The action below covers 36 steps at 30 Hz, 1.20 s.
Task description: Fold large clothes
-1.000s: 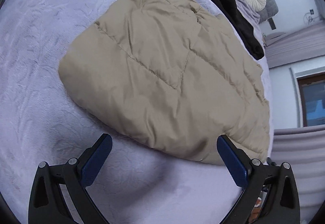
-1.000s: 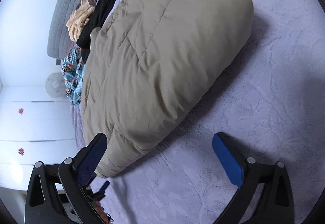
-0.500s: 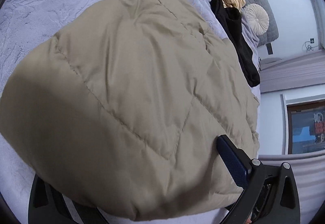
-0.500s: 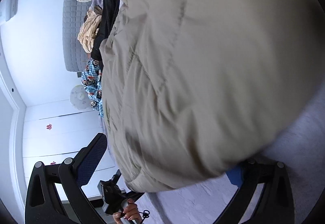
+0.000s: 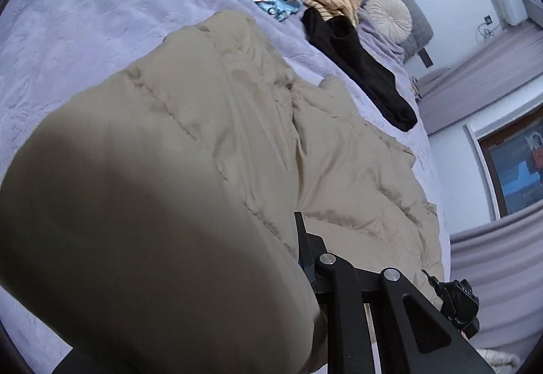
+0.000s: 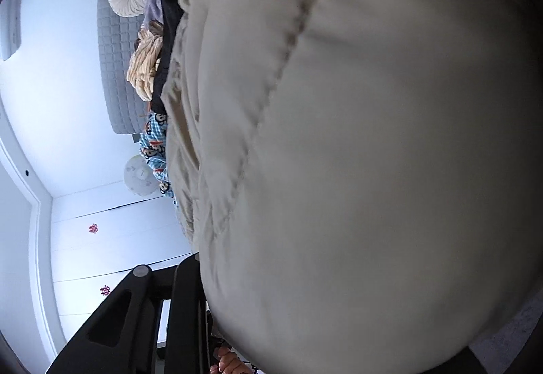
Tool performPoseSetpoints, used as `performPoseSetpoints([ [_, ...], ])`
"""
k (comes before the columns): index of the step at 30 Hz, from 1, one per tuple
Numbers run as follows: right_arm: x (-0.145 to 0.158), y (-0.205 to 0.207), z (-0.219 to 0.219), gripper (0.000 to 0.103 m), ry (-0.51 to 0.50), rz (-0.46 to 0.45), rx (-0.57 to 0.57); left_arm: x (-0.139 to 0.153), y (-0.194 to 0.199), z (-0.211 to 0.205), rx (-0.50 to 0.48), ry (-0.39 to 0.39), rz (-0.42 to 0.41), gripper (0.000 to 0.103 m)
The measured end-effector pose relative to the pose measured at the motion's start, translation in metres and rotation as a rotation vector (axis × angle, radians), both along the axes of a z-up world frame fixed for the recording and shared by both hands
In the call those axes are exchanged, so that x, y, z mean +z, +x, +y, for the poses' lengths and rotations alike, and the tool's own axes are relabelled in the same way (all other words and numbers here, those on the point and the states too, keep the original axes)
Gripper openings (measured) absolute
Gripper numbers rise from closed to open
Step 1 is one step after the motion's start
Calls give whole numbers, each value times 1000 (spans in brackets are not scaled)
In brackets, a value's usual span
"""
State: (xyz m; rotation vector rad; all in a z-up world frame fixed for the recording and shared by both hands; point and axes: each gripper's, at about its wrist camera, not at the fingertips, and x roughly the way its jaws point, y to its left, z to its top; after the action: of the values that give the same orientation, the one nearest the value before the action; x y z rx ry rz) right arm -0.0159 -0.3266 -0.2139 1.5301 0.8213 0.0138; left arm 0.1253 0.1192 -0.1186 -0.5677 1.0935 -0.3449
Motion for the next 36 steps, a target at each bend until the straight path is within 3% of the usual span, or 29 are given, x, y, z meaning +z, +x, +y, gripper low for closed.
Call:
performPoseSetpoints([
  [8, 30, -33, 24, 26, -45, -34, 15, 21, -28, 29, -102, -33, -10, 21],
  [18, 26, -110, 70, 26, -19, 27, 32, 17, -130, 68, -120, -3, 81, 21],
  [23, 11, -141, 83, 26, 25, 51, 48, -2, -169, 75, -75, 91, 147, 22],
  [25, 3, -150, 86, 26, 26, 50, 59, -8, -178, 79, -52, 159, 189, 33],
  [27, -3, -155, 89, 34, 32, 67, 67, -2, -190, 90, -34, 184, 200, 33],
  [30, 11, -159, 91, 47, -39, 118, 104, 22, -203, 109, 4, 261, 169, 33],
  [33, 39, -169, 92, 48, -168, 144, 157, 47, -209, 125, 55, 313, 100, 33],
  [36, 57, -185, 95, 49, -223, 126, 181, 58, -198, 126, 69, 308, 64, 33],
])
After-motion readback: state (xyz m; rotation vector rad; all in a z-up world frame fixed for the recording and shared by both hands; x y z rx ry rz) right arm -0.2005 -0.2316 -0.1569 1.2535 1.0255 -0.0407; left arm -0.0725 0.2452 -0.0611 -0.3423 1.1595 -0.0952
